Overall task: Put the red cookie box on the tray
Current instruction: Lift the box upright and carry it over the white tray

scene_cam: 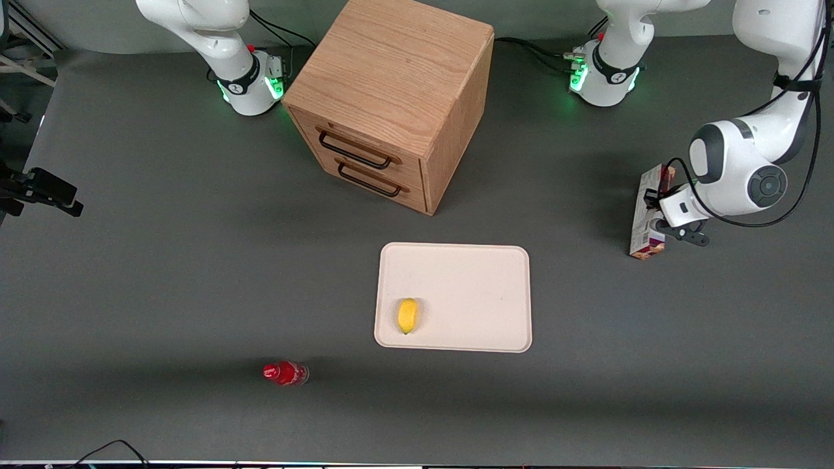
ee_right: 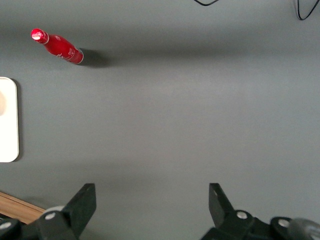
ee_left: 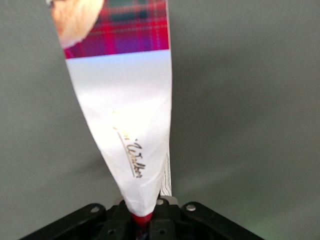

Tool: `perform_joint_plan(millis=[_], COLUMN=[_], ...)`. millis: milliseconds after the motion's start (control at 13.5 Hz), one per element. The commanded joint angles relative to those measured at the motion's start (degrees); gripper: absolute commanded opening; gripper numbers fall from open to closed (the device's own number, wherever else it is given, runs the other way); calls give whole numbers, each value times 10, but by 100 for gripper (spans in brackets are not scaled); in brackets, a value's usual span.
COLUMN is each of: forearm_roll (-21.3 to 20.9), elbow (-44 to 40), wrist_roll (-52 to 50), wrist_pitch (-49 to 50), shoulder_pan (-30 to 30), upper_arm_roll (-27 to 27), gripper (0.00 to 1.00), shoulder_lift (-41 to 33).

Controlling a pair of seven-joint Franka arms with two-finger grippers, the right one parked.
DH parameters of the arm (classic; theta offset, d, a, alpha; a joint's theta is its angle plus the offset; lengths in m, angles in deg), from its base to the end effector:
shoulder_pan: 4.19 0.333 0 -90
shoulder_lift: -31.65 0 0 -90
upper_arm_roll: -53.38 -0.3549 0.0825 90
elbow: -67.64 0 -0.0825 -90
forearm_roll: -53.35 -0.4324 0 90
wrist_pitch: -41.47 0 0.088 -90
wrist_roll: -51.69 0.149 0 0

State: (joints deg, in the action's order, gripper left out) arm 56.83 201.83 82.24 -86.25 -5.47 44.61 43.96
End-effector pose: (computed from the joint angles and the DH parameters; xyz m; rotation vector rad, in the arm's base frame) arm 0.4954 0.0645 0.1790 2.9459 -0.5293 -0.4587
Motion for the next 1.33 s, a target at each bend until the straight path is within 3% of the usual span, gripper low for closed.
perform_joint_plan(millis=[0,74,296,444,741,889,1037,1259], forearm_roll=[20,46,50,34,17,-17,-80,-105], elbow=[-137,-200,-349,-402,-463,-503,-536,-537], wrist_roll=[7,1,-107,-239,-419,-492,-590,-625], wrist_pitch=[159,221,329,346,335,330,288,201], shoulder_pan=[-2,-2,-11,-12,-12,-13,-21,-21], upper_arm_roll=[-2,-2,10,75,194,251,305,325], gripper=[0,0,0,0,0,0,0,0], shoulder_lift=[-6,-5,6,14,76,141,215,276])
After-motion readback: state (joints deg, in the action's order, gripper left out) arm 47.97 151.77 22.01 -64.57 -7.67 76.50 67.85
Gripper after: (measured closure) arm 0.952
